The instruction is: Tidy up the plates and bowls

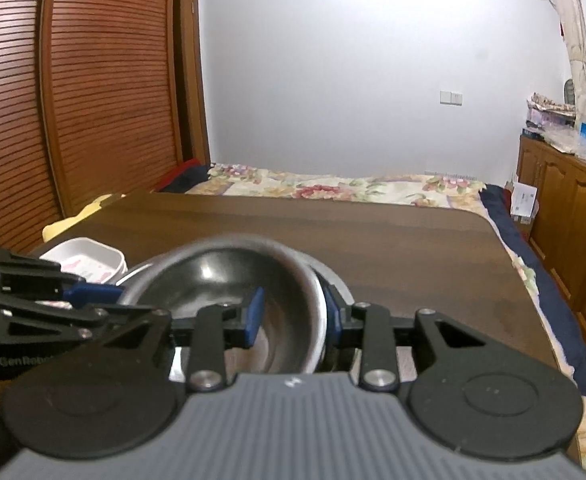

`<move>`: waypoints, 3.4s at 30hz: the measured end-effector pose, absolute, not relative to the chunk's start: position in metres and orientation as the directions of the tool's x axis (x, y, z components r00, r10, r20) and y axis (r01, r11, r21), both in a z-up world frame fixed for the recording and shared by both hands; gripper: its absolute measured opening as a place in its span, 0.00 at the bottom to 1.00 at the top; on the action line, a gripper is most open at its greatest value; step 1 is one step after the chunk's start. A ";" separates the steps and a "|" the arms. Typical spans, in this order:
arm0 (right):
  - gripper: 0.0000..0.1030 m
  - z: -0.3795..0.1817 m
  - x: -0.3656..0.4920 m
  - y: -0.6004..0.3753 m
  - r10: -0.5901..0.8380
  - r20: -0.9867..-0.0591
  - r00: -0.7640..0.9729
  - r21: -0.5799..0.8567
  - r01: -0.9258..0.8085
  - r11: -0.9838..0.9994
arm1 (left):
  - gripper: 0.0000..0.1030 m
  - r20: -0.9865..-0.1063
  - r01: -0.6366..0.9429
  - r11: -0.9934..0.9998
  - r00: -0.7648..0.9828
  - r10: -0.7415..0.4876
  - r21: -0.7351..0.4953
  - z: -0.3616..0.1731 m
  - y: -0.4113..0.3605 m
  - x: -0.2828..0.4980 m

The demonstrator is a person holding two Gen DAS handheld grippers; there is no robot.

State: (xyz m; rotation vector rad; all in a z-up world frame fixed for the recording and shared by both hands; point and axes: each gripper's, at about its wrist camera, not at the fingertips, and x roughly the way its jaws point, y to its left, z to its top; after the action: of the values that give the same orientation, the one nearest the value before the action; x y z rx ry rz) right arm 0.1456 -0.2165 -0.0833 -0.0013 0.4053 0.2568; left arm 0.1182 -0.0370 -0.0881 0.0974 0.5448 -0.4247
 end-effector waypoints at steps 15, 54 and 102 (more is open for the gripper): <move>0.42 -0.073 0.134 -0.219 0.244 -0.329 0.912 0.054 -0.240 0.969 | 0.36 -0.474 0.404 0.914 0.798 -0.372 -0.036 -0.081 -0.025 0.106; 0.80 -0.105 0.132 -0.231 0.178 -0.357 0.917 0.125 -0.142 0.982 | 0.52 -0.443 0.369 0.925 0.817 -0.369 -0.091 -0.100 -0.016 0.111; 0.27 -0.063 0.126 -0.228 0.272 -0.290 0.918 0.178 -0.227 0.957 | 0.32 -0.383 0.382 0.923 0.845 -0.373 -0.054 -0.050 0.006 0.104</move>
State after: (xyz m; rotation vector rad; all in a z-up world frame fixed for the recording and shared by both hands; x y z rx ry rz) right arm 0.1257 -0.2276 -0.0630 0.1422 0.3181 0.2576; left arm 0.1043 0.0063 -0.0496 0.0245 0.3995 -0.3982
